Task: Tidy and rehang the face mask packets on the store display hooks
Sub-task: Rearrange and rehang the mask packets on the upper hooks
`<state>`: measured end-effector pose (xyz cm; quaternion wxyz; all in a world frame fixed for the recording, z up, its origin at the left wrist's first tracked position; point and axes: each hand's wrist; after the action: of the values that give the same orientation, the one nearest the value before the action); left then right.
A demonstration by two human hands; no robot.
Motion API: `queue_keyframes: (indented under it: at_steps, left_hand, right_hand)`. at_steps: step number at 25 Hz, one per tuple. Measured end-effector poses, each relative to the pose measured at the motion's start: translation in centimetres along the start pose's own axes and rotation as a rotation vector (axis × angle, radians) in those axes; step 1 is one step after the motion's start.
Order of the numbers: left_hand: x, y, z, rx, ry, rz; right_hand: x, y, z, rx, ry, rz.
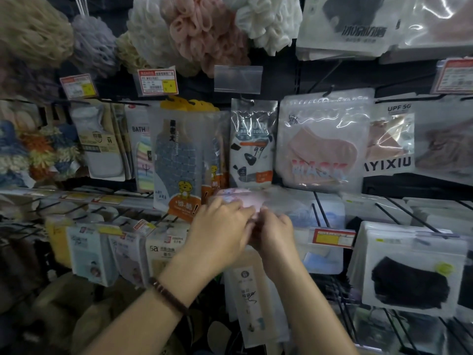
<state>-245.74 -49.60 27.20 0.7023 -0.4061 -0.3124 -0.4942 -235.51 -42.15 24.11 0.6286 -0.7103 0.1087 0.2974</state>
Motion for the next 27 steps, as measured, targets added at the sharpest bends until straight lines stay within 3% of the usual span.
queue_keyframes:
  at_steps: [3,7,11,13,17,21,24,27]
  left_hand:
    - [0.8,-1.8,-2.4,0.194,-0.032,-0.458]
    - [0.5,-2.5,-3.8,0.537,0.065,-0.649]
    - [-0.4,-1.3,-6.3,0.648,-0.271,-1.211]
    - [-1.1,-0.5,-7.4,0.656,-0.321,-1.500]
    - [-2.2,2.6,-7.4,0.833,-0.017,-1.753]
    - [-3.9,6.1,-6.4,0.987,0.292,-1.927]
    - [-4.3,9.2,-6.3,1.009,0.382,-2.019]
    - [-3.8,10.5,-6.6,0.957,0.369,-1.982]
  right_hand:
    - [1.1,-0.1,-1.2,-0.007,-0.019,-0.015]
    - [3.9,-1.4,-2.8,-0.023,-0.007,-0.068]
    - [6.2,-2.9,-4.7,-0.030,-0.111,-0.263]
    - [6.7,-3.4,-4.9,-0.003,-0.171,-0.348]
    - [6.6,-2.9,-4.8,0.035,-0.210,-0.239]
    - [6.5,0.1,-5.4,-0.026,-0.033,0.136]
    - [5.3,2.0,-7.1,-0.074,0.001,0.319]
    - [5.0,2.5,-7.8,-0.005,-0.001,0.329]
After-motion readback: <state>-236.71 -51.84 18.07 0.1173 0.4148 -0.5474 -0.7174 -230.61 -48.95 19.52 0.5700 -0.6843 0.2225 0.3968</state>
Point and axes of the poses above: each hand's wrist, its own z-axis towards the middle knuckle, its own x-axis out of the back of the hand, y = z × x, and after that the axes turned 11 degrees about z, right-handed
